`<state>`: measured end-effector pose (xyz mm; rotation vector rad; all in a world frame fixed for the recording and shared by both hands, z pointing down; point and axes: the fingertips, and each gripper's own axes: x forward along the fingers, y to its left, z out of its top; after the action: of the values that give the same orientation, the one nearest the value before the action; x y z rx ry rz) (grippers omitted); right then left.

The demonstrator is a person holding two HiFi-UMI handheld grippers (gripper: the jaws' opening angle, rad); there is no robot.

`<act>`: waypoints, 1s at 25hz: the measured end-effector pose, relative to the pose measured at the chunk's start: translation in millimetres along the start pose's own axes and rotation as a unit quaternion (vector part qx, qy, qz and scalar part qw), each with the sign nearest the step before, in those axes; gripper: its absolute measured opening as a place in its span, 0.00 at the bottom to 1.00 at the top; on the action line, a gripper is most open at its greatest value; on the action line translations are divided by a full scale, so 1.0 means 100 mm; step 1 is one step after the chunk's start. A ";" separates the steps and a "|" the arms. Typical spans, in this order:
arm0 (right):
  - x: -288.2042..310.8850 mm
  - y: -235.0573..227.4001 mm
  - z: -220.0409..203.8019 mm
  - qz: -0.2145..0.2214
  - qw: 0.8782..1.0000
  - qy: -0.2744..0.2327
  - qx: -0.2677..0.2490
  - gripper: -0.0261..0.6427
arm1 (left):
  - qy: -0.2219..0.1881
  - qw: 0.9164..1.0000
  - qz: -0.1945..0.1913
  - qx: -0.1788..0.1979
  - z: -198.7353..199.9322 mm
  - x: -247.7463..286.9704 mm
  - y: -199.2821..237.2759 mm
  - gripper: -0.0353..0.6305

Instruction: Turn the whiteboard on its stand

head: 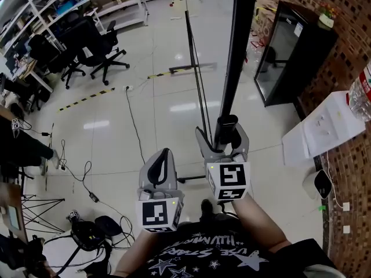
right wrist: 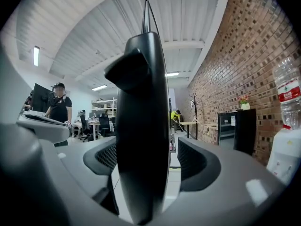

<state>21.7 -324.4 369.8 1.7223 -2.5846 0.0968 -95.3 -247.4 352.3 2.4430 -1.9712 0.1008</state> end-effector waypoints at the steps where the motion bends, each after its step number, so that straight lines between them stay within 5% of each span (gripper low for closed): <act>1: 0.02 0.00 0.00 -0.001 1.000 0.001 0.003 0.58 | -0.003 1.000 0.001 0.002 -0.01 0.03 0.01 0.06; 11: 0.05 -0.06 0.10 -0.049 0.998 -0.032 -0.010 0.54 | -0.006 1.000 -0.014 0.004 0.03 0.35 0.06 0.06; 15: -0.01 -0.06 0.22 -0.080 0.995 -0.056 -0.018 0.43 | -0.003 1.000 -0.026 -0.002 0.00 0.52 0.17 0.06; 20: -0.06 -0.01 0.23 -0.113 0.991 -0.064 -0.021 0.17 | 0.006 0.998 -0.058 -0.009 -0.02 0.73 0.22 0.06; 25: -0.12 -0.04 0.23 -0.118 0.990 -0.069 -0.030 0.17 | 0.009 0.997 -0.080 -0.013 -0.02 0.89 0.24 0.06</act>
<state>29.6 -316.7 346.4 2.0643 -2.4177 -0.1100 -100.2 -339.8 357.8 2.5621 -1.7497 0.0958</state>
